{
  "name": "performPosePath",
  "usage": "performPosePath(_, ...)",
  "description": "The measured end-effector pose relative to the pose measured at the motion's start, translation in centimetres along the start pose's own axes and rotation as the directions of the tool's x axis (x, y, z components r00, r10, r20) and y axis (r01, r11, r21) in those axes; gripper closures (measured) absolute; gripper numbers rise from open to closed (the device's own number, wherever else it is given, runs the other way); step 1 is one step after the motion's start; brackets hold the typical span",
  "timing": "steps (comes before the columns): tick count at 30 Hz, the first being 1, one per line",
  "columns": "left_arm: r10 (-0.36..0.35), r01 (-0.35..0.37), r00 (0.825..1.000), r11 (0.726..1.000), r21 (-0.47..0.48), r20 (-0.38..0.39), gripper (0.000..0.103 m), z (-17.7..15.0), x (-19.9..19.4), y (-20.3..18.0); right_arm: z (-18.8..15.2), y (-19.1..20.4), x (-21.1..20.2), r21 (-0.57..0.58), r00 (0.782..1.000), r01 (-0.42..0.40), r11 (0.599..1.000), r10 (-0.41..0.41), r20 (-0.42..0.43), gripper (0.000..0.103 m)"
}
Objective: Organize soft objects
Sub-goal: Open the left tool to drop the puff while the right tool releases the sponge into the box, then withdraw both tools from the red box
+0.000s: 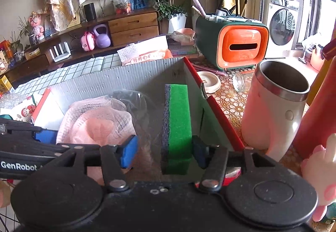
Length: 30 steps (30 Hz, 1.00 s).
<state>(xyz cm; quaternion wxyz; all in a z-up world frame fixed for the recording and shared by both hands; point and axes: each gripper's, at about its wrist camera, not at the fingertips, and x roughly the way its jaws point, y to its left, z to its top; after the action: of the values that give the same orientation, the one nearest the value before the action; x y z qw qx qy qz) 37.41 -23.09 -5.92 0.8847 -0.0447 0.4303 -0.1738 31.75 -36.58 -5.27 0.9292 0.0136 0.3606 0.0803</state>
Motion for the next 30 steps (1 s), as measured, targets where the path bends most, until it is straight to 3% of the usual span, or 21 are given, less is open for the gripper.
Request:
performPosePath(15, 0.0, -0.005, 0.995, 0.999, 0.046, 0.101, 0.047, -1.2, -6.4, -0.9, -0.1, 1.2, -4.7, -0.001, 0.998, -0.037, 0.999, 0.037, 0.048, 0.035)
performPosePath(19, -0.004, -0.003, 0.991, 0.999, 0.05, 0.137, 0.038, -1.9, -8.6, -0.9, -0.3, 1.7, -6.0, 0.004, 0.996, -0.057, 0.998, 0.056, 0.064, 0.031)
performPosePath(26, 0.009, -0.02, 0.983, 0.998, 0.056, 0.185, 0.037, -3.3, -12.1, -0.5, -0.6, 3.4, -8.6, -0.004, 0.992, -0.083, 0.997, 0.083, 0.093, 0.024)
performPosePath(30, 0.017, -0.027, 0.978, 0.999, 0.046, 0.206, 0.032, -4.3, -14.0, 0.2, -1.1, 4.6, -9.8, -0.015, 0.99, -0.091, 0.996, 0.092, 0.11, 0.016)
